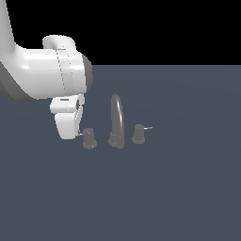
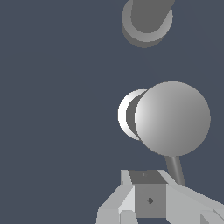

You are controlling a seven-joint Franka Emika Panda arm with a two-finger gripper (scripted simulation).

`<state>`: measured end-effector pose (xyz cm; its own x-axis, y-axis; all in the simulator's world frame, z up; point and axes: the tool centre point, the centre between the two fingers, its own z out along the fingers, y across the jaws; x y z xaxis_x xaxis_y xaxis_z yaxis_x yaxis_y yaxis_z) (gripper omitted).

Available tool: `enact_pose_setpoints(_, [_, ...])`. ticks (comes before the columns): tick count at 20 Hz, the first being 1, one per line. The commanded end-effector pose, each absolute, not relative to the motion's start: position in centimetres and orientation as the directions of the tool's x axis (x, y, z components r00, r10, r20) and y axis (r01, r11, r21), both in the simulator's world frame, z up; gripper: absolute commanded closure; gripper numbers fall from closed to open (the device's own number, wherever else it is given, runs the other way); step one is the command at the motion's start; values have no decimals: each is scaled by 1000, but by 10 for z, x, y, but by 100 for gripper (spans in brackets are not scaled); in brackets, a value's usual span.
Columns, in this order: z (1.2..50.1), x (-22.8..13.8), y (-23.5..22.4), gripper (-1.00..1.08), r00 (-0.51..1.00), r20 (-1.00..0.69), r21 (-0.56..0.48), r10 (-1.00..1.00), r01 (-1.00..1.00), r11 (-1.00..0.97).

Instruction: Turn on the faucet by rotating a designated handle.

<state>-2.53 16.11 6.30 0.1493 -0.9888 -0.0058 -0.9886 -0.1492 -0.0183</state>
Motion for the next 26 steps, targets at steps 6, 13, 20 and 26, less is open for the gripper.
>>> enact_pose_setpoints(6, [63, -57, 152, 108, 151, 0, -1, -988, -988, -151])
enact_pose_setpoints(13, [62, -66, 151, 108, 168, -6, -4, -986, -986, -167])
enact_pose_setpoints(20, [63, -77, 117, 108, 154, -1, 0, -988, -988, -154])
enact_pose_setpoints(26, [62, -71, 116, 108, 177, -7, -2, -984, -984, -177])
